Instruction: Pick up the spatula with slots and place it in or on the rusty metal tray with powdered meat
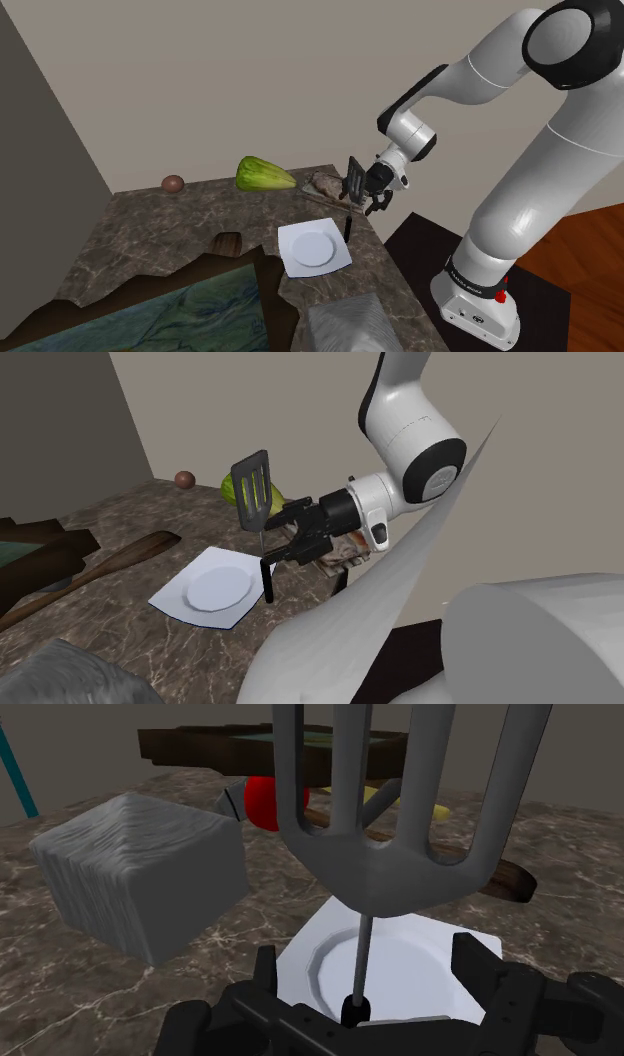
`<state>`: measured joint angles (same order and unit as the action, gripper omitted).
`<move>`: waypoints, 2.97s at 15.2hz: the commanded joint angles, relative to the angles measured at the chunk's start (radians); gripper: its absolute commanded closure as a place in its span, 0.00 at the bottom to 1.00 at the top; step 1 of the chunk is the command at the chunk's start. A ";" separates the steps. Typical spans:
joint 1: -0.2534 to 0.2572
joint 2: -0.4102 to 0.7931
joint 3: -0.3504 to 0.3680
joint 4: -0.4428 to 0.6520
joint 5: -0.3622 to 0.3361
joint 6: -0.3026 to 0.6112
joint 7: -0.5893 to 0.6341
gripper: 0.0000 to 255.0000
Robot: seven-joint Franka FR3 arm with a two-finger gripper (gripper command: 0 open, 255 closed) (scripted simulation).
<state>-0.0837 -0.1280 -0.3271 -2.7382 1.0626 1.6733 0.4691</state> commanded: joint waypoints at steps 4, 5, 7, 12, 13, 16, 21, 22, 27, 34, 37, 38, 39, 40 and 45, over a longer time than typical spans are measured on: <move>0.011 0.005 0.011 -0.009 0.022 0.014 -0.007 0.00; 0.011 0.005 0.011 -0.009 0.022 0.014 -0.007 0.00; 0.011 0.005 0.011 -0.009 0.022 0.014 -0.007 0.00; 0.011 0.005 0.011 -0.008 0.022 0.014 -0.007 1.00; 0.011 0.005 0.011 -0.008 0.022 0.014 -0.007 1.00; 0.011 0.005 0.011 -0.008 0.022 0.014 -0.007 1.00; 0.007 -0.048 0.011 -0.013 0.007 0.004 0.039 1.00; 0.005 -0.065 0.011 -0.014 0.002 0.000 0.055 1.00; -0.004 -0.146 0.015 -0.015 -0.019 -0.021 0.131 1.00; -0.016 -0.247 0.022 -0.005 -0.040 -0.056 0.236 1.00; -0.020 -0.285 0.025 0.004 -0.046 -0.072 0.279 1.00; -0.022 -0.297 0.026 0.007 -0.048 -0.078 0.293 1.00; -0.023 -0.309 0.027 0.010 -0.049 -0.084 0.308 1.00; -0.025 -0.321 0.029 0.014 -0.050 -0.089 0.322 1.00; -0.022 -0.204 -0.008 0.137 -0.065 -0.135 0.306 1.00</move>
<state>-0.1074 -0.3623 -0.3274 -2.6312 0.9991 1.5482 0.7801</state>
